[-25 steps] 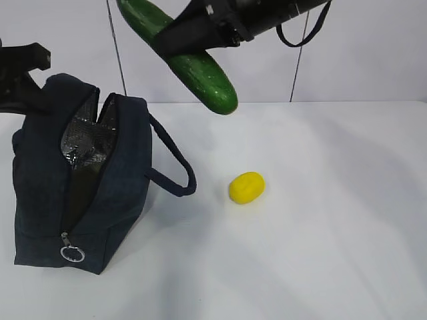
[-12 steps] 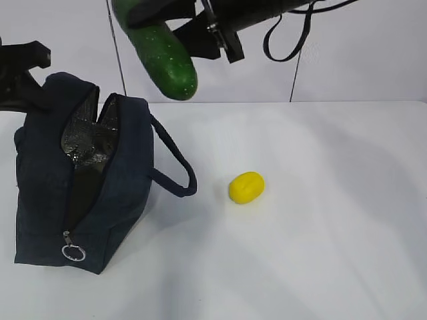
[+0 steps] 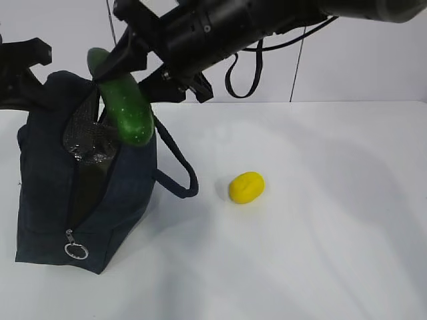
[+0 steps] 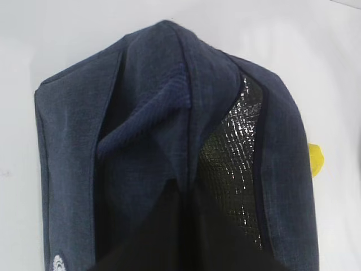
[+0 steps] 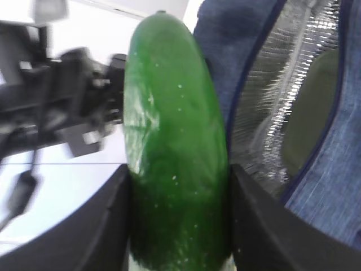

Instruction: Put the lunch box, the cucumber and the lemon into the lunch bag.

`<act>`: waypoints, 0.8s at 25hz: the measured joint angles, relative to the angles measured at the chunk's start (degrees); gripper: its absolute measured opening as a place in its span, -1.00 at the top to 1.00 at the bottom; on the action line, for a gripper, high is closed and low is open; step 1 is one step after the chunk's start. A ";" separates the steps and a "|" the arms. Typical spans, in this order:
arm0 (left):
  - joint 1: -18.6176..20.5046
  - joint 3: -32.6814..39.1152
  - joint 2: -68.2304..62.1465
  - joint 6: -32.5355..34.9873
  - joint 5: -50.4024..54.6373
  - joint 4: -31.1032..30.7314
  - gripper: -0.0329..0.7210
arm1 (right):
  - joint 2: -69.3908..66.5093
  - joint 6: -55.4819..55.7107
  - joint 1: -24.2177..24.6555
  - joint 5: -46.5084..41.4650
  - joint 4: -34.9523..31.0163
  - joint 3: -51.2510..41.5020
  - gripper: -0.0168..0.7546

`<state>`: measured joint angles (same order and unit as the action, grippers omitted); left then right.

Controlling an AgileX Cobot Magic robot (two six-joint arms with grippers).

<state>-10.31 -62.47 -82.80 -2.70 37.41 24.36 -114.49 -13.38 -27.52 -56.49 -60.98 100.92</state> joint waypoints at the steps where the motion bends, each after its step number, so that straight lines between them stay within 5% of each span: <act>1: 0.00 0.00 0.00 0.00 0.00 0.00 0.93 | -0.32 2.02 -0.27 1.67 1.93 0.00 -0.03; 6: 0.00 0.00 0.00 0.00 -0.61 1.06 0.93 | -2.03 11.53 -2.18 8.95 9.72 -0.19 -0.03; 13: 0.00 0.00 0.00 0.00 -1.30 2.99 0.93 | -2.98 14.95 -7.40 17.72 10.52 -0.19 -0.03; 20: 0.00 0.00 0.00 0.04 -1.30 3.07 0.93 | -6.48 15.16 -8.42 17.50 10.55 -0.19 0.04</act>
<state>-10.31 -62.47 -82.80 -2.66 36.10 27.43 -120.98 1.78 -35.94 -38.99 -50.43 100.73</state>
